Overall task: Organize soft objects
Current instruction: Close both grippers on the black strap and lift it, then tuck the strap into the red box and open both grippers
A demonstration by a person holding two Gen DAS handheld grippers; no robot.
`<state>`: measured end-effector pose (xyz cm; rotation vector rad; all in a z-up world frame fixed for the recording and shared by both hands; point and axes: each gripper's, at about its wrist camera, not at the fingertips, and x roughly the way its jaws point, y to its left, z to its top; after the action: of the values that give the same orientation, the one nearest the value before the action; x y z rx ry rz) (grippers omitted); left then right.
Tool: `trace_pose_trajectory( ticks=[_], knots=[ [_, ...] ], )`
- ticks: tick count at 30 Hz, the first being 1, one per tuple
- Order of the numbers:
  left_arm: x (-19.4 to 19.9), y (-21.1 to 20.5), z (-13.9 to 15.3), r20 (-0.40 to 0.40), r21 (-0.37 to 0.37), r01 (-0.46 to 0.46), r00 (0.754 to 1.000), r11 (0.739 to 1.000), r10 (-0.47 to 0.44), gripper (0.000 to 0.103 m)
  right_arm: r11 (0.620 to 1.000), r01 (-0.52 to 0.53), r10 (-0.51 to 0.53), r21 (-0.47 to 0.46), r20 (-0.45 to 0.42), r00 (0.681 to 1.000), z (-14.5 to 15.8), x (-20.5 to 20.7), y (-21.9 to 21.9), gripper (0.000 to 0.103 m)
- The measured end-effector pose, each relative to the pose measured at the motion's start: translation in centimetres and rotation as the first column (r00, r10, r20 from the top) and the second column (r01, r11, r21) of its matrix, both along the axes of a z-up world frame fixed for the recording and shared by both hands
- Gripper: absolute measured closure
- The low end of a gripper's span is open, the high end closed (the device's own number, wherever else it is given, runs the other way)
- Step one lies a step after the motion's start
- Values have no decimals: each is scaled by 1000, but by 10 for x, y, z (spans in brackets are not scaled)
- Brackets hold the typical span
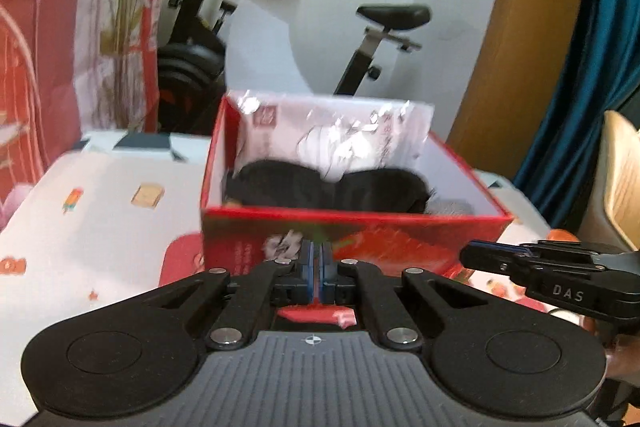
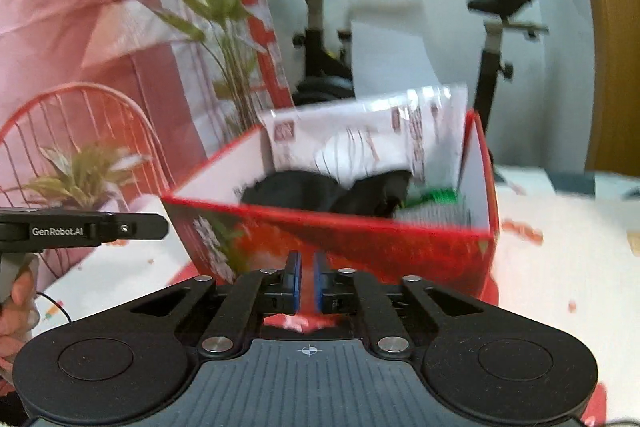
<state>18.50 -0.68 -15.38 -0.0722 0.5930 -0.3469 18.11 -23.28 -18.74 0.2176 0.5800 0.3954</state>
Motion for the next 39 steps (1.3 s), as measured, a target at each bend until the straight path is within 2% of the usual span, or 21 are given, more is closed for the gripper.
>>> trace_pose_trajectory(
  ticks=[3,5,6,10,12,16,17,19,20,21,23,26,30,35,39],
  knots=[
    [7,2,-10,-41,16,-22,999,1000,23,90,1000,5,-6,-14,-70,998,-19,2,3,77],
    [13,6,-22,-102,-10,-23,995,1000,22,61,999,4,-8,-43,-103,995,-31,6,6,70],
    [17,9,-29,-128,-21,-28,991,999,25,57,999,8,-15,-53,-120,993,-36,8,7,67],
    [38,19,-60,-217,-29,-81,973,996,73,55,999,41,-44,-23,-195,980,-57,26,6,59],
    [47,21,-70,-260,-34,-106,961,994,94,52,998,56,-53,4,-236,970,-67,34,5,48],
    [58,18,-86,-316,-56,-96,946,994,73,50,998,62,-51,25,-307,950,-89,41,8,43],
    [58,17,-89,-323,-61,-84,944,995,60,50,998,55,-46,24,-283,958,-90,37,10,40],
    [58,12,-96,-340,-64,-58,940,996,33,51,999,33,-29,9,-272,962,-91,35,14,43],
    [57,10,-100,-339,-57,-56,940,997,34,60,1000,21,-17,12,-271,962,-91,33,16,50],
    [57,10,-103,-332,-54,-57,943,997,36,67,1000,9,-2,23,-273,962,-92,33,16,62],
    [57,10,-104,-321,-60,-62,946,996,40,77,998,-27,41,51,-286,957,-93,31,18,80],
    [53,8,-104,-292,-57,-67,955,996,47,83,997,-62,71,40,-272,960,-90,28,26,89],
    [37,6,-95,-240,-40,-52,970,998,41,85,994,-92,104,58,-262,960,-87,23,32,93],
    [19,7,-76,-138,-39,-28,990,999,23,86,993,-70,92,98,-245,965,-80,17,25,93],
    [8,2,-61,-79,-22,12,997,1000,-14,86,991,-50,78,125,-235,969,-75,11,17,94]
  ],
)
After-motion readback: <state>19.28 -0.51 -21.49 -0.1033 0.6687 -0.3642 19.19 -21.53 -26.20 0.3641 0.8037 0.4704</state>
